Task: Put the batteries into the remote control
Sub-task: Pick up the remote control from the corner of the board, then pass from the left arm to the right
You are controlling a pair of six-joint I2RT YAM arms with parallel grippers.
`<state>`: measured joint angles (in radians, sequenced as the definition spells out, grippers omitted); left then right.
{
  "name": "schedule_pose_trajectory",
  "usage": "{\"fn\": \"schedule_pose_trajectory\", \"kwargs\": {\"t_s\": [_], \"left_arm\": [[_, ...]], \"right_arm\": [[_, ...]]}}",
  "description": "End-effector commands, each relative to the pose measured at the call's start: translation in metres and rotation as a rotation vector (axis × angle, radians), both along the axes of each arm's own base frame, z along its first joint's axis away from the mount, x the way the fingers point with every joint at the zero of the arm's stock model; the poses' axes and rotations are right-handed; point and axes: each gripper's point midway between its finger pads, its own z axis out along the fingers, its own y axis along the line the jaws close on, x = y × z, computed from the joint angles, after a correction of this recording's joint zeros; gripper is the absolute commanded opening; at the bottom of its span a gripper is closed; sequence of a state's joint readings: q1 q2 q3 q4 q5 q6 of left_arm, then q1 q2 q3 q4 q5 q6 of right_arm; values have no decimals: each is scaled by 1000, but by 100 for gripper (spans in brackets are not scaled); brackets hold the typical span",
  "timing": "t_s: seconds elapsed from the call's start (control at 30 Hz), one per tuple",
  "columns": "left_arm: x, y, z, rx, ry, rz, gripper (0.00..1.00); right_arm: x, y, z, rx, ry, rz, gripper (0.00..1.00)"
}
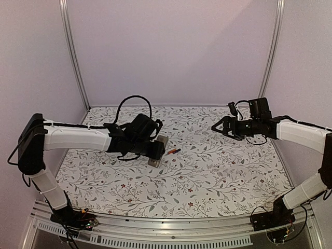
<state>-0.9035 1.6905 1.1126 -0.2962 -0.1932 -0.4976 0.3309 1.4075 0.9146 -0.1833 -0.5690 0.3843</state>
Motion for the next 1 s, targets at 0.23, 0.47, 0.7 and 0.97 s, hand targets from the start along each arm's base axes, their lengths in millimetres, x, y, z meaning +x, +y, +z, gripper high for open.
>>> {"fn": "schedule_pose_trajectory", "kwargs": {"t_s": [0.23,0.47,0.7,0.97], "left_arm": [[-24,-105,52,-109,-199,-287,51],[-36,-126,52,-107,-219,-322,49],[-39,-129,58,-153,-229,-323,47],[-42,-132,59,-167,-234,-335,45]], "right_arm": [[-30,60,13,160,65,125,96],[-46,96,13,184,94,226,89],[-61,120,3,194,108,297,72],[-62,136,0,257,150,323,51]]}}
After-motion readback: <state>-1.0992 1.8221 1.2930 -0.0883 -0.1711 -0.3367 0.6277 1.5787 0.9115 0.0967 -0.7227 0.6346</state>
